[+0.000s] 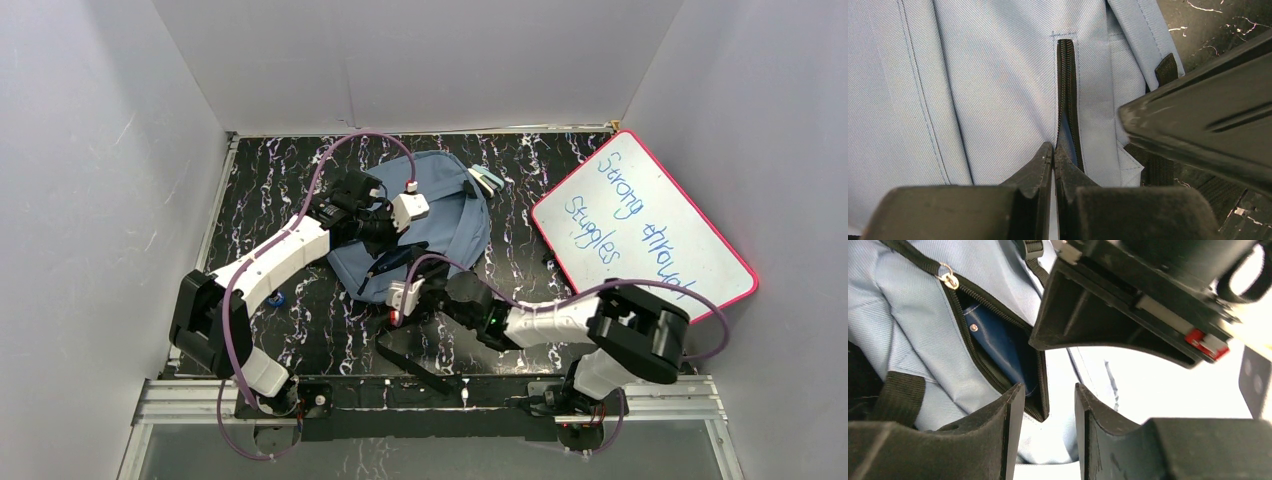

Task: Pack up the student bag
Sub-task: Place the personal item in the student bag.

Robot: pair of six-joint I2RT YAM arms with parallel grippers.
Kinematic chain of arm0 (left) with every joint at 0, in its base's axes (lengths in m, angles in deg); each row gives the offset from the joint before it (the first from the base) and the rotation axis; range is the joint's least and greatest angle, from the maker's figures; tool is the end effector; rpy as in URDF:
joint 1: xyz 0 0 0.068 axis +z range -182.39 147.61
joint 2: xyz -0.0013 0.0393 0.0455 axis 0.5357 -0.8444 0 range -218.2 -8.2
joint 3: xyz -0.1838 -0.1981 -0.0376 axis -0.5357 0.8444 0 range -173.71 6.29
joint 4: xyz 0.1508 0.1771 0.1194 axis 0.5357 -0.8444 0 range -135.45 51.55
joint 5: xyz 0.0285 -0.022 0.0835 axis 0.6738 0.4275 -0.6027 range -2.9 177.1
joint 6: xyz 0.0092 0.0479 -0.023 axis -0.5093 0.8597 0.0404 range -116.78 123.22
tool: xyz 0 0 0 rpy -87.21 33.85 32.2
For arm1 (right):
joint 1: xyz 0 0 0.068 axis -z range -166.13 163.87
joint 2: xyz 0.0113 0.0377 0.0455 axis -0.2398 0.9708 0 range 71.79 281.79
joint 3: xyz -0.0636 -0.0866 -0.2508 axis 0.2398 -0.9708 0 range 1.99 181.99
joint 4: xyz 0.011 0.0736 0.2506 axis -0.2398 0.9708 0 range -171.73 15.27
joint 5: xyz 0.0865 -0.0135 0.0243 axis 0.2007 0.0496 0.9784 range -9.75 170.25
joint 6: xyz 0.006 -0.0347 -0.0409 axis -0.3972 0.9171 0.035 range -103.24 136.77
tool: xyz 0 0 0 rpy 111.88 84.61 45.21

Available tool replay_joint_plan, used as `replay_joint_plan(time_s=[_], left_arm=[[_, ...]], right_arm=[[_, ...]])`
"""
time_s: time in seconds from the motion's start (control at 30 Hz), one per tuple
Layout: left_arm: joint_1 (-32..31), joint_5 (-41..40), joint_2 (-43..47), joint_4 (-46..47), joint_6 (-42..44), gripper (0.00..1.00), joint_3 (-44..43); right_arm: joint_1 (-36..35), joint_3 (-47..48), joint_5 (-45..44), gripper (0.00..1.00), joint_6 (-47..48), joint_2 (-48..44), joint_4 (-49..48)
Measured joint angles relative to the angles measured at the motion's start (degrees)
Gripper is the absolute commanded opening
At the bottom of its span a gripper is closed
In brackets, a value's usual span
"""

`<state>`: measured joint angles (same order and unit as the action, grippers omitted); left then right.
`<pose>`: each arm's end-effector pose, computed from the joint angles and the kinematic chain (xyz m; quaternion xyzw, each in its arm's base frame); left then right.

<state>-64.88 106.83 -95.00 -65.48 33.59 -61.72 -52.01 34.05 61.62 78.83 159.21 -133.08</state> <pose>0.2731 -0.1882 0.2779 0.5310 0.7453 -0.1656 0.3675 0.1346 0.2730 0.2022 -0.6002 0.4159 -0.0959 0.6765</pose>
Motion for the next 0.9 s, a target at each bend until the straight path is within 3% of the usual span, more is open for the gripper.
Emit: replay_joint_plan(time_s=[0.3, 0.47, 0.9], left_arm=[[0.0, -0.02, 0.0, -0.04, -0.02, 0.0, -0.11], [0.0, -0.02, -0.02, -0.04, -0.2, 0.0, -0.11], [0.0, -0.04, -0.02, -0.04, -0.39, 0.0, -0.11]], right_arm=[[-0.02, -4.98, 4.07, 0.26, -27.45, -7.96, 1.79], [0.35, -6.12, 5.49, 0.22, -41.72, -6.91, -2.54], [5.33, -5.11, 5.97, 0.14, -57.07, -0.15, -7.32]])
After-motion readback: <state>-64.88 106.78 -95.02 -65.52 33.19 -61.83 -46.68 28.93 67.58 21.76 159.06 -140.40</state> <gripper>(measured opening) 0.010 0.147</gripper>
